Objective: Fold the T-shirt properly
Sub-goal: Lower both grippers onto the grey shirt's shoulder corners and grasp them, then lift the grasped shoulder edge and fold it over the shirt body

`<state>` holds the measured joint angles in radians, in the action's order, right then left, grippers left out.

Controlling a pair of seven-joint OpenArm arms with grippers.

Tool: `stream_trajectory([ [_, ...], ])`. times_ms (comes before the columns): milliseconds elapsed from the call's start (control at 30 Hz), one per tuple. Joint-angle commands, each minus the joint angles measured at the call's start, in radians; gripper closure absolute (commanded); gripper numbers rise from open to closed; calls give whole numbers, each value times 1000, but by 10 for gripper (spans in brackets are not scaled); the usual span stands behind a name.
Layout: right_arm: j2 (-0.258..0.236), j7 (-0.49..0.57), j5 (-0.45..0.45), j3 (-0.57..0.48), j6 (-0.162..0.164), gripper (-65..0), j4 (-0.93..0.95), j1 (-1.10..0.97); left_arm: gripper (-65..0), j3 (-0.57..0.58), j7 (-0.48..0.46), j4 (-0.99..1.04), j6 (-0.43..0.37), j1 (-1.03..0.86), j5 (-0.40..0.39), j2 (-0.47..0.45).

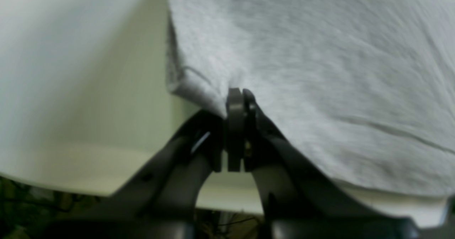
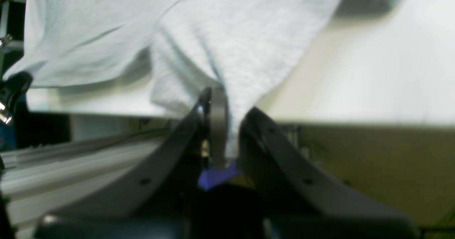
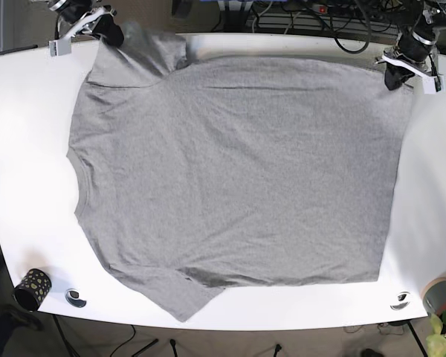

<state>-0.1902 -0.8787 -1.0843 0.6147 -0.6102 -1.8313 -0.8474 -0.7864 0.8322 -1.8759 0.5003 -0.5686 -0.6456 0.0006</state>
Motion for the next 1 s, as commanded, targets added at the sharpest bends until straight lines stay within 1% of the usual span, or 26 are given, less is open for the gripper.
stream_trajectory([
  [0, 25, 10, -33, 9, -10, -14, -51, -54, 0, -8, -18, -41, 36, -41, -12, 12],
  [67, 37, 11, -33, 9, -26, -14, -84, -85, 0, -8, -20, -49, 50, -72, -12, 26],
  [100, 42, 13, -33, 9, -43, -14, -104, -98, 0, -8, -20, -50, 59, -89, -12, 32],
  [200, 44, 13, -41, 35, -60, -14, -141, -120, 0, -8, -24, -50, 84, -113, -12, 45],
  [300, 62, 10, -41, 61, -60, -14, -158, -102, 0, -9, -24, -50, 110, -112, -13, 46],
  [367, 65, 8, -41, 69, -60, -14, -161, -74, 0, -8, -24, -52, 114, -107, -16, 46],
  [533, 57, 8, -33, 76, -55, -14, -158, 7, 0, -5, -17, -67, 116, -6, -15, 43],
  [633, 37, 8, -35, 70, -55, -14, -156, 47, 0, 12, -17, -70, 111, 42, -16, 43],
  [733, 37, 8, -35, 69, -52, -14, -156, 95, 0, 35, -15, -70, 110, 92, -12, 43],
  [800, 36, 6, -33, 69, -50, -14, -156, 122, 0, 40, 2, -70, 110, 118, -12, 43],
  [900, 34, 6, -33, 69, -50, -14, -156, 167, 0, 38, 60, -70, 108, 172, -10, 43],
  [967, 33, 6, -30, 69, -49, -16, -155, 202, 0, 38, 78, -67, 102, 210, -10, 43],
])
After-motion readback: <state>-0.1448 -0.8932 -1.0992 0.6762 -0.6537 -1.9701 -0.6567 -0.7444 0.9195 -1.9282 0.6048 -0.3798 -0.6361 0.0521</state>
